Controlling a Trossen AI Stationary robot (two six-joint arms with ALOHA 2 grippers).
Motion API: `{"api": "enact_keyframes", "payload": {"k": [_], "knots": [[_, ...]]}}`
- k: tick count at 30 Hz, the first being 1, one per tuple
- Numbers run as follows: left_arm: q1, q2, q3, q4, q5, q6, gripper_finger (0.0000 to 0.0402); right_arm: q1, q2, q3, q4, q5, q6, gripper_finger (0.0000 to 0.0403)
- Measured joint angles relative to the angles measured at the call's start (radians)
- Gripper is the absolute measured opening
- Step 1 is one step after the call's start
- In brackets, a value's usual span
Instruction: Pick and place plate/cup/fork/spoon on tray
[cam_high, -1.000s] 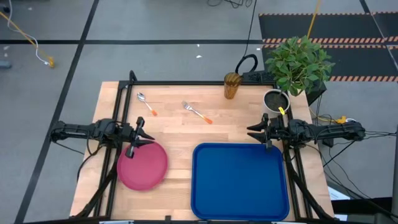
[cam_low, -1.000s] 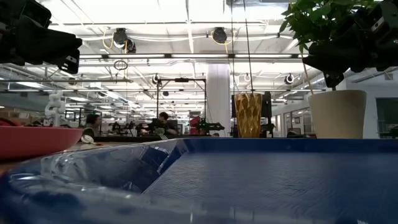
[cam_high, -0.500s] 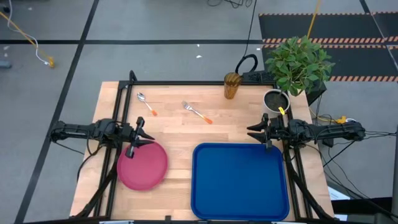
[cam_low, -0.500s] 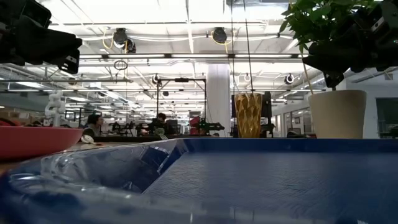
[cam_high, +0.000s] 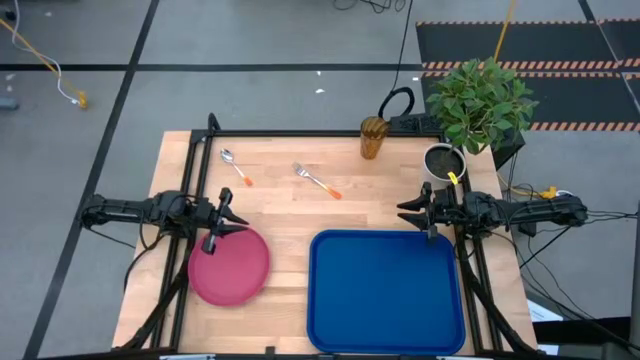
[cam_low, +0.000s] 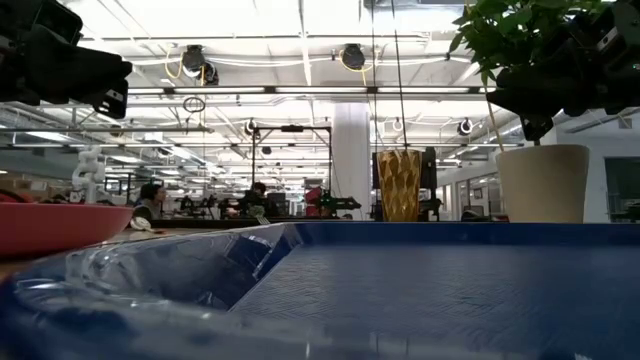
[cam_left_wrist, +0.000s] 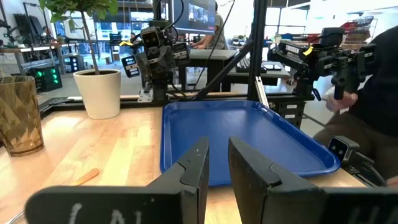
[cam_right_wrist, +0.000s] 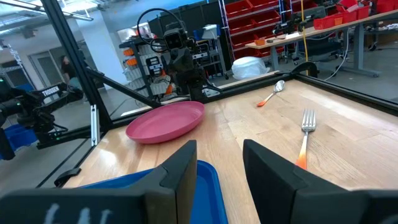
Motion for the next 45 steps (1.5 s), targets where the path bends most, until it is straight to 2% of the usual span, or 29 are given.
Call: {"api": "enact_keyframes", "payload": {"k": [23, 26, 29, 35, 38, 45], "knots": [[0.000, 0.000, 0.000, 0.000, 0.000, 0.000, 0.0063, 0.000, 0.000, 0.000, 0.033, 0.000, 0.000, 0.0125], [0.000, 0.000, 0.000, 0.014, -0.010, 0.038, 0.0063, 0.000, -0.001, 0.000, 0.076, 0.062, 0.000, 0.0125], [0.000, 0.000, 0.000, 0.078, -0.017, 0.145, 0.0063, 0.000, 0.000, 0.000, 0.082, 0.154, -0.001, 0.0125], [0.000, 0.000, 0.000, 0.257, -0.018, 0.314, 0.0063, 0.000, 0.000, 0.000, 0.083, 0.187, -0.036, 0.0125], [0.000, 0.000, 0.000, 0.342, -0.018, 0.292, 0.0063, 0.000, 0.000, 0.000, 0.083, 0.187, -0.082, 0.0125], [0.000, 0.000, 0.000, 0.479, -0.018, 0.123, 0.0063, 0.000, 0.001, 0.000, 0.119, 0.184, -0.098, 0.0125]]}}
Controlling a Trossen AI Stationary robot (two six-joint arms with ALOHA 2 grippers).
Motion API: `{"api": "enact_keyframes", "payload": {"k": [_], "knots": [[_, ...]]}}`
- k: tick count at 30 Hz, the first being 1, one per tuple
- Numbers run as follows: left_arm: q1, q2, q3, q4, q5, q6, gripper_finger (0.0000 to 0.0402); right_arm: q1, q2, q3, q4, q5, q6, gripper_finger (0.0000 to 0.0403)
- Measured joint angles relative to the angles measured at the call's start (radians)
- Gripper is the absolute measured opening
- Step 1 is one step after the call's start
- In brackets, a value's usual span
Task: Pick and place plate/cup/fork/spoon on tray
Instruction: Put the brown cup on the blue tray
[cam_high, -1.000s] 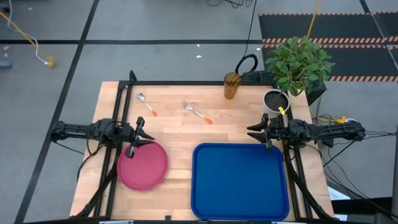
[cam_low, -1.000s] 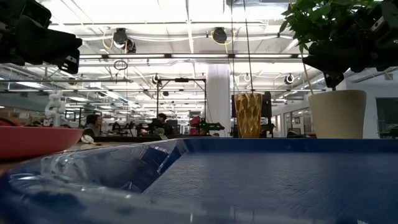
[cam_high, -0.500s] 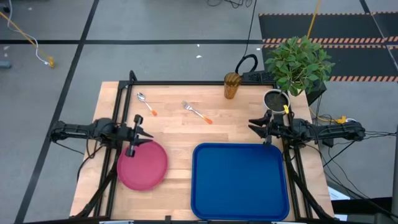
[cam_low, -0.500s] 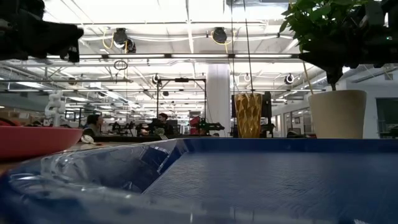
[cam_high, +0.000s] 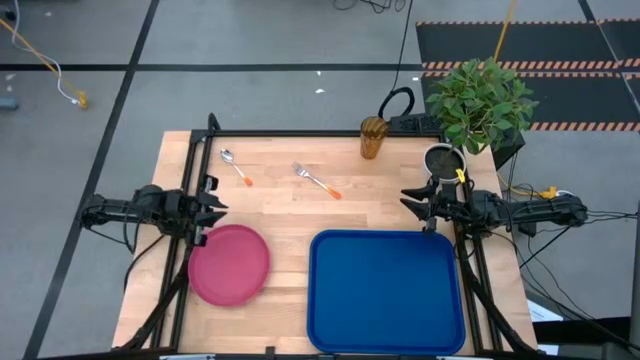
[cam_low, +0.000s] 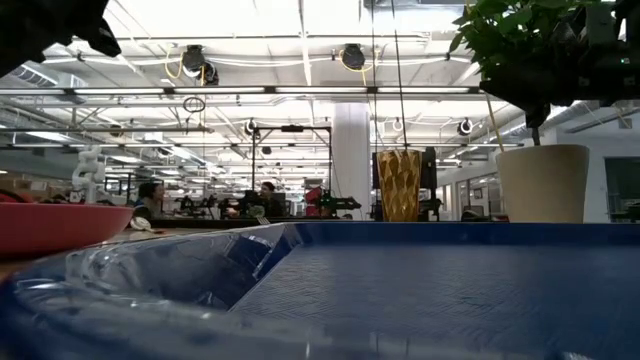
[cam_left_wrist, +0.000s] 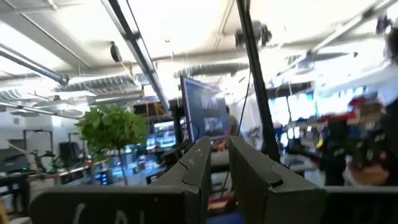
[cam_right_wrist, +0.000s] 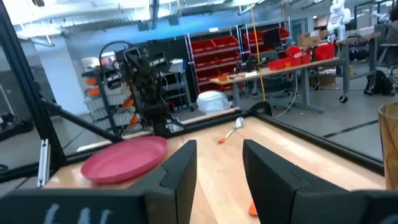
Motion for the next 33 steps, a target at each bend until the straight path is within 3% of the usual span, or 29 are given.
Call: {"api": "enact_keyframes", "payload": {"k": [4, 7, 12, 17, 23, 27, 33], "knots": [[0.000, 0.000, 0.000, 0.014, -0.001, -0.005, 0.0063, 0.000, 0.002, 0.000, 0.005, 0.000, 0.019, 0.0125], [0.002, 0.000, 0.000, 0.061, -0.039, 0.091, 0.0063, 0.000, 0.002, 0.000, 0.009, 0.000, 0.023, 0.0125], [0.002, 0.006, 0.001, 0.111, -0.234, 0.126, 0.0063, 0.000, 0.003, 0.001, 0.095, -0.046, 0.007, 0.0125], [0.003, 0.083, 0.096, 0.013, -0.416, 0.120, 0.0063, -0.003, 0.053, 0.067, 0.110, -0.077, -0.102, 0.0125], [0.004, 0.298, 0.305, -0.205, -0.524, 0.151, 0.0063, -0.004, 0.287, 0.258, 0.137, -0.047, -0.199, 0.0125], [0.003, 0.465, 0.430, -0.259, -0.542, 0.182, 0.0063, -0.005, 0.508, 0.457, 0.025, 0.030, -0.272, 0.0125], [0.004, 0.661, 0.568, -0.341, -0.692, 0.207, 0.0063, -0.034, 0.780, 0.765, -0.204, 0.132, -0.341, 0.0125]]}}
